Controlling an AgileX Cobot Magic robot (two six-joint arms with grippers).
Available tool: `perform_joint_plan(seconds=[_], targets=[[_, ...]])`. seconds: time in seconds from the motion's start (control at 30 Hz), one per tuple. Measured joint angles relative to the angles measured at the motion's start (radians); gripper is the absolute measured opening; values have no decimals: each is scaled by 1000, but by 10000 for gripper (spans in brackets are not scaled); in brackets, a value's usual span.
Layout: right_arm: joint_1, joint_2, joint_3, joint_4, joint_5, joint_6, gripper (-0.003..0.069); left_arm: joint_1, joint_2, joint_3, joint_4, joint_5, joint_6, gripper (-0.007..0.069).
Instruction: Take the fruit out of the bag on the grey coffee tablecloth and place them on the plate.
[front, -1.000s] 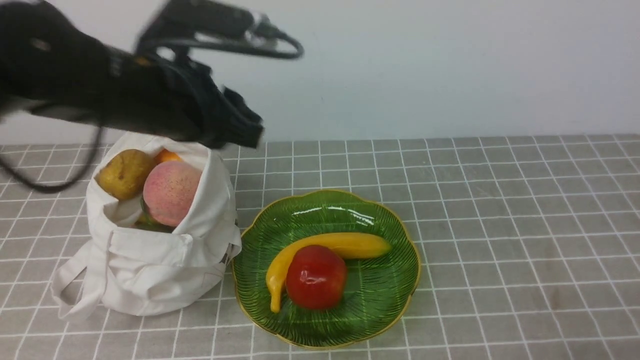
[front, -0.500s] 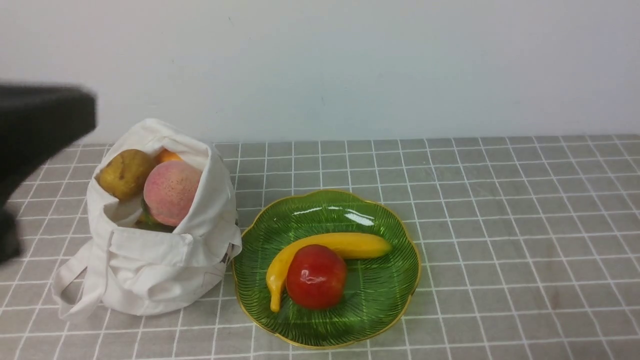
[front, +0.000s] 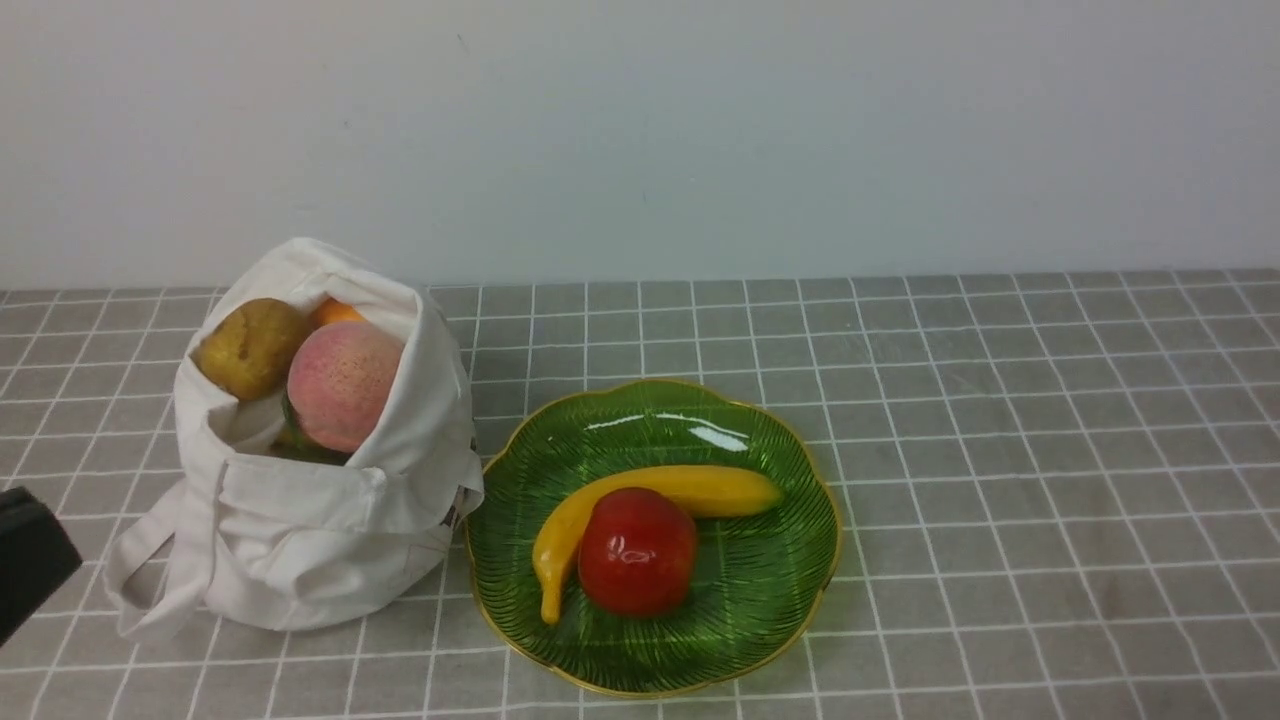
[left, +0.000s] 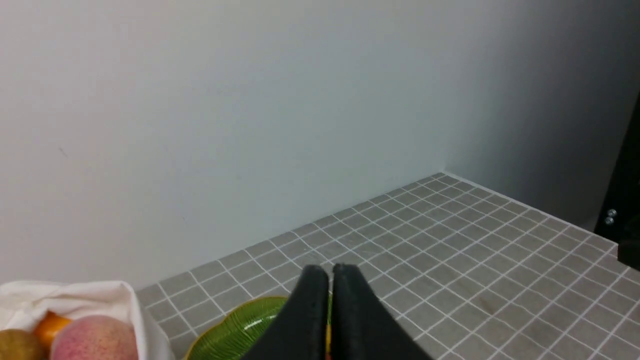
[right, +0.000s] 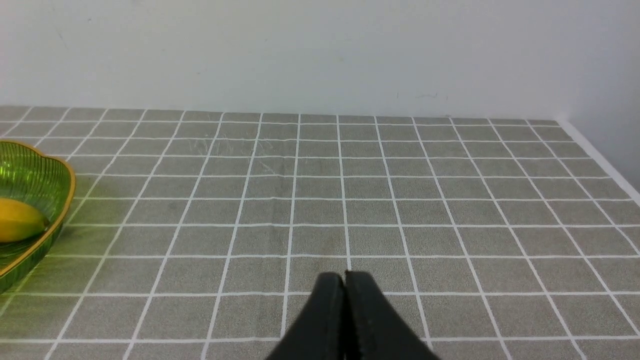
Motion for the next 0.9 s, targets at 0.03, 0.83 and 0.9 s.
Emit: perform_joint_plan(seconds=[0.03,0.83,0.9], targets=[[0,0,0,0,0,0,-15,0,0,0,-2,-12,0,-8],[0,0,0,0,0,0,-15,247,-213,400,609,-68,-478,-8],[0,0,0,0,0,0,-15,253,-228,441,620,-68,-478,-8]])
